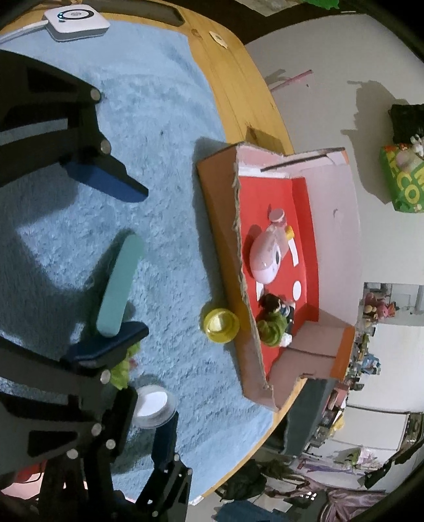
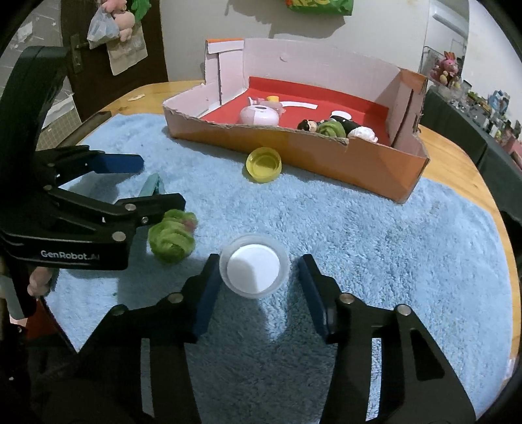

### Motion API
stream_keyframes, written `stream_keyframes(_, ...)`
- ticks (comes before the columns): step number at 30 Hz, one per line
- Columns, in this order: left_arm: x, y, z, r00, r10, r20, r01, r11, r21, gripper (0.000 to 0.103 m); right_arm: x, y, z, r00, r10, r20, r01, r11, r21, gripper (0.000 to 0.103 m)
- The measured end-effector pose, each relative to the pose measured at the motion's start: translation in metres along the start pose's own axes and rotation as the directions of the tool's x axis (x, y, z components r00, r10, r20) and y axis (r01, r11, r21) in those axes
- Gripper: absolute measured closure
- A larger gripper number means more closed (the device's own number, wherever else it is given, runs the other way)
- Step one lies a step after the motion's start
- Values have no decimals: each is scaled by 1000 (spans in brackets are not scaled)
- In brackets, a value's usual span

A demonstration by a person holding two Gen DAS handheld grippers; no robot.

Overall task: Organize objects
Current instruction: 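Grasp the teal clothespin with the left tool while the right tool grasps the white round cup, then carry the clothespin with the left tool while the right tool carries the white cup into the box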

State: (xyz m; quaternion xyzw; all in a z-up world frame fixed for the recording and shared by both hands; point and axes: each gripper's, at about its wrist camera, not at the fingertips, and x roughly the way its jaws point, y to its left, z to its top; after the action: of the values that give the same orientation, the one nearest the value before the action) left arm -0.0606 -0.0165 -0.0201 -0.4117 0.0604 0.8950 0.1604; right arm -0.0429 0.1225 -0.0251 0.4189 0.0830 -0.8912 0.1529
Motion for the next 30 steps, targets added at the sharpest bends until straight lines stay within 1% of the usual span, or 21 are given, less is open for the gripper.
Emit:
stream_keyframes(1,0,-2,0,1000,-6,4,6,1000,8,32,0,1,0,1000,4,1,-4,1000,0,64)
stream_keyframes(3,-1,-5,1,1000,-17,8,17,1000,24,38,0,2,0,1000,3,3,-3,1000,-2,64)
stream_keyframes(4,-2,-7,1,1000,-24,10,23,999,32,43,0,2,0,1000,5,4,-5,1000,-1,64)
stream_keyframes(5,-1,-9,2,999,-32,9,32,999,40,45,0,2,0,1000,7,5,-7,1000,1,64)
stream_keyframes(23,-5,-11,2,999,-26,27,25,999,33,46,-4,0,4,999,38,22,-39,999,23,64)
stream_keyframes(30,-10,-5,4,999,-25,41,25,1000,7,46,-6,0,7,999,35,28,-36,999,30,64)
